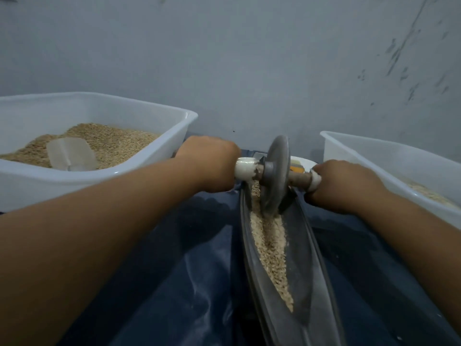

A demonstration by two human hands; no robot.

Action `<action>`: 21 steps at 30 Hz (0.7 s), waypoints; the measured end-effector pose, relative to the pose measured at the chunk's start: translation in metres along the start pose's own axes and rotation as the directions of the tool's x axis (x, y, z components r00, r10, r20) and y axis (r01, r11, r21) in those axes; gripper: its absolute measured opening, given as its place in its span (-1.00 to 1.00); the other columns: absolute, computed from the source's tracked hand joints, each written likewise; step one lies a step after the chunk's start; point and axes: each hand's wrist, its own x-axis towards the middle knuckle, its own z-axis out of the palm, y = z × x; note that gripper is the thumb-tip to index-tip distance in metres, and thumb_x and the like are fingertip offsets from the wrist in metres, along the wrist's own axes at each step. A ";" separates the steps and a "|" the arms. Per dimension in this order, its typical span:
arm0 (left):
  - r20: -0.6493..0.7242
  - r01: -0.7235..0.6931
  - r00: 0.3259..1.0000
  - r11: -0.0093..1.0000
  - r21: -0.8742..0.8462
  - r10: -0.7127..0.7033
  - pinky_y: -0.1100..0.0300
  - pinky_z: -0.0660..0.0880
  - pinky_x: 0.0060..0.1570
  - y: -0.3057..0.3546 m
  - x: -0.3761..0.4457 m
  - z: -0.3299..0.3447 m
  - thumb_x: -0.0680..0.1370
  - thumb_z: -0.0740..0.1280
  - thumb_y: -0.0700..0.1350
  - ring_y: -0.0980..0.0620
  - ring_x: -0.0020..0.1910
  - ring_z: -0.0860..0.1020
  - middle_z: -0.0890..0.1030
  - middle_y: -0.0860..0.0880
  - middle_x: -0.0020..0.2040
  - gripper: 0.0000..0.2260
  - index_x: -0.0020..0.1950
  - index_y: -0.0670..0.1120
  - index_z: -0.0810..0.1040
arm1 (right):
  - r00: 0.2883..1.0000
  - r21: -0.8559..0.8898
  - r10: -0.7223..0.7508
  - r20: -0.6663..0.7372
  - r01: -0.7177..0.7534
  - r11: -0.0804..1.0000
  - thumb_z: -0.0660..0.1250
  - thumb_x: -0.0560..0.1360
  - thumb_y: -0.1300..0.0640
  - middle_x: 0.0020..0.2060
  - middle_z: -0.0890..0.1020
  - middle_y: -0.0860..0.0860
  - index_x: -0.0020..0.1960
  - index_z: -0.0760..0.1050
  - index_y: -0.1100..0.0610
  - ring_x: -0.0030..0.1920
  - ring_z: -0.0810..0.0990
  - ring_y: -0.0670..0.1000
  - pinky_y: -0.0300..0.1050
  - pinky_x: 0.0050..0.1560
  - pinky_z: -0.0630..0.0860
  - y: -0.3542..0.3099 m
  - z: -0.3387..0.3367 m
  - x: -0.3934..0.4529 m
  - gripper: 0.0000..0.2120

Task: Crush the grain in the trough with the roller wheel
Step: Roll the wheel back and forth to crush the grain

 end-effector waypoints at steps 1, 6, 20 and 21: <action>0.000 0.004 1.000 1.000 0.000 -0.004 0.14 0.36 -0.27 0.000 0.001 0.000 0.38 0.39 0.02 0.02 -0.34 0.43 0.43 0.08 -0.34 -0.83 -0.16 0.10 0.39 | 1.000 -0.002 -0.002 0.003 0.002 1.000 0.37 0.36 -0.09 -0.36 0.41 -0.14 -0.34 0.32 -0.06 -0.23 0.50 0.05 -0.15 -0.26 0.39 -0.002 -0.002 0.001 -0.75; -0.014 -0.044 0.999 0.999 0.021 0.044 0.19 0.31 -0.35 -0.002 -0.008 0.006 0.34 0.41 0.06 0.13 -0.43 0.36 0.43 0.10 -0.37 -0.78 -0.22 0.12 0.36 | 0.991 0.055 -0.009 0.133 0.002 0.998 0.43 0.28 -0.02 -0.36 0.55 -0.09 -0.32 0.43 -0.02 -0.33 0.54 -0.05 -0.16 -0.34 0.44 0.005 0.000 -0.011 -0.82; 0.033 -0.009 0.999 1.000 0.014 0.009 0.20 0.31 -0.35 -0.001 -0.010 0.004 0.35 0.38 0.06 0.08 -0.35 0.45 0.48 0.10 -0.32 -0.83 -0.17 0.13 0.41 | 0.990 0.031 -0.041 0.138 0.037 0.999 0.41 0.32 -0.02 -0.35 0.54 -0.07 -0.32 0.36 -0.03 -0.32 0.53 -0.03 -0.17 -0.32 0.42 0.000 -0.006 -0.007 -0.77; 0.046 0.001 0.999 1.000 0.015 -0.001 0.18 0.34 -0.30 0.002 -0.007 0.000 0.36 0.39 0.05 0.04 -0.32 0.48 0.50 0.09 -0.29 -0.84 -0.15 0.12 0.43 | 0.990 0.036 -0.030 0.134 0.025 0.999 0.40 0.35 -0.03 -0.33 0.51 -0.08 -0.32 0.34 -0.04 -0.27 0.53 0.00 -0.15 -0.25 0.45 -0.002 -0.006 -0.004 -0.76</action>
